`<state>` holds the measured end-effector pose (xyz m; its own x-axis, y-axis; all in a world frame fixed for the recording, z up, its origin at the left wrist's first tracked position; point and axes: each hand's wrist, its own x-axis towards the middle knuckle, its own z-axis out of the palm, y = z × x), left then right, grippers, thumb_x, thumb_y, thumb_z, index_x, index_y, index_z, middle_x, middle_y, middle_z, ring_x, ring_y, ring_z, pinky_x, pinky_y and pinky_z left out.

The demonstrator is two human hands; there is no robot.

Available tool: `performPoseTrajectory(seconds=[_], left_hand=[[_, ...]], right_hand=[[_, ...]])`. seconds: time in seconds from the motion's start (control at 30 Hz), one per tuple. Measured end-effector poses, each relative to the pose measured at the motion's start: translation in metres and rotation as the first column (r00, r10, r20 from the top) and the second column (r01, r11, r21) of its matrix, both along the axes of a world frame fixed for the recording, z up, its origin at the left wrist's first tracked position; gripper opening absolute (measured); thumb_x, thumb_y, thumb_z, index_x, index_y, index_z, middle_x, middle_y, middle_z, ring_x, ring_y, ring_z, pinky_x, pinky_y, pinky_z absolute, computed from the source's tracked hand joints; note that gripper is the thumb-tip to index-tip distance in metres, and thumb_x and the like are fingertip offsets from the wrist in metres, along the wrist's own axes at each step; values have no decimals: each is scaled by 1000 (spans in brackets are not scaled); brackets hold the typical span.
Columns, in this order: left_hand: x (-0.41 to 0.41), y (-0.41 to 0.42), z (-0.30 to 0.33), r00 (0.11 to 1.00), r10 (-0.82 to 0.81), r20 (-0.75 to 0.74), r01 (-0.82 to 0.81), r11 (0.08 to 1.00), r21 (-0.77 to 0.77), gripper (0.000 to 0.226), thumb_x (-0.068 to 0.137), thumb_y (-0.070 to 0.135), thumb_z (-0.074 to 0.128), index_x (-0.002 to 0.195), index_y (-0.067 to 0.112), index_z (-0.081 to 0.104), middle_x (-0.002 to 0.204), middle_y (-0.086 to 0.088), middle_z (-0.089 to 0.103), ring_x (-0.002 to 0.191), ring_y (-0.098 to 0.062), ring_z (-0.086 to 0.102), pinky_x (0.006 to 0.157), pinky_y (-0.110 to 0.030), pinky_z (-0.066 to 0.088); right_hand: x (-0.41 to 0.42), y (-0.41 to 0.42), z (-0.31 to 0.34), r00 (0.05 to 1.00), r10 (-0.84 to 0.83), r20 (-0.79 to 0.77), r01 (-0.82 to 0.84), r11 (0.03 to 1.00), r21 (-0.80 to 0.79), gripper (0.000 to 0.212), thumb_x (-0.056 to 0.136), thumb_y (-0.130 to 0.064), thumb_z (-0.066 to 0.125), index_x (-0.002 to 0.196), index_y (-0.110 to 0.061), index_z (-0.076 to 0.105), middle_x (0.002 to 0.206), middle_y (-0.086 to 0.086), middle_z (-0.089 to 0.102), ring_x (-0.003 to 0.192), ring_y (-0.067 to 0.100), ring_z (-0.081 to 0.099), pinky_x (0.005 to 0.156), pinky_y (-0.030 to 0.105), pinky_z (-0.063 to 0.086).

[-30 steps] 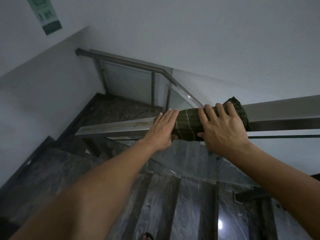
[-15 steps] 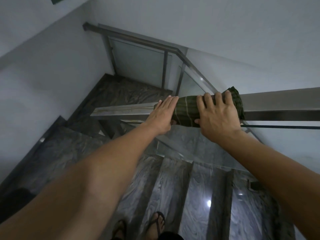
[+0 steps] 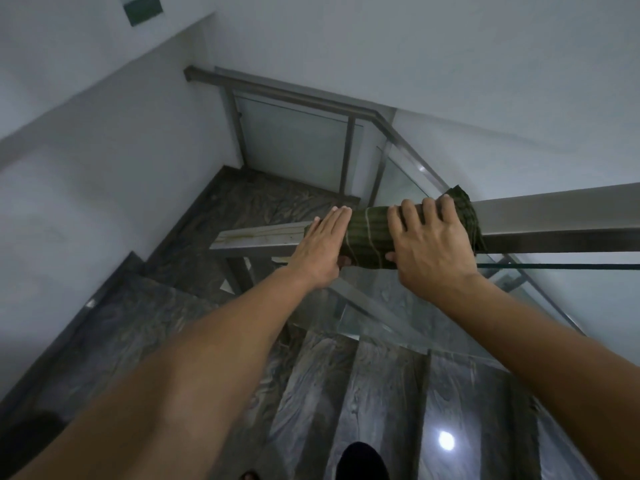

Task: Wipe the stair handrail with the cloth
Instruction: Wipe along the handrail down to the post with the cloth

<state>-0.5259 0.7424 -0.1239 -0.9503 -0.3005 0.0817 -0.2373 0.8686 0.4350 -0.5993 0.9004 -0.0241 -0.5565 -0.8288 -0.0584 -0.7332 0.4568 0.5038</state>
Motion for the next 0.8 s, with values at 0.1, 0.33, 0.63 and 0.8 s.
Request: performPoseTrajectory(seconds=[0.1,0.33,0.63,0.8], left_hand=[[12,-26,-21,1000,0,-16,0,1000,1,95,80,6,66,150,9,1,161,-8,8,148,-19,1,122,-41,5],[39,-82,-58,1000,3,-23,-2,1000,28,94,80,3,62,150,9,0,161,-8,5,148,-20,-1,121,-43,7],[64,-146,-105,999,20,-40,-19,1000,21,92,80,4,64,150,8,5,161,-8,9,148,-20,3,121,-42,6],[75,-172,-126,998,21,-56,-20,1000,8,92,80,1,63,150,8,4,160,-9,9,148,-20,2,122,-41,6]], right_hand=[[10,-28,-21,1000,-2,-10,2,1000,3,70,88,-51,45,138,-3,31,133,22,46,119,43,45,107,57,27],[34,-88,-59,1000,-7,6,7,999,37,72,88,-52,43,141,-5,29,140,21,41,125,43,40,109,56,25],[57,-151,-105,1000,24,15,-24,999,45,70,88,-52,43,139,-5,31,138,21,44,121,42,44,106,56,28],[68,-176,-126,999,32,1,-32,999,17,69,89,-52,42,138,-4,33,135,21,46,122,42,44,106,56,28]])
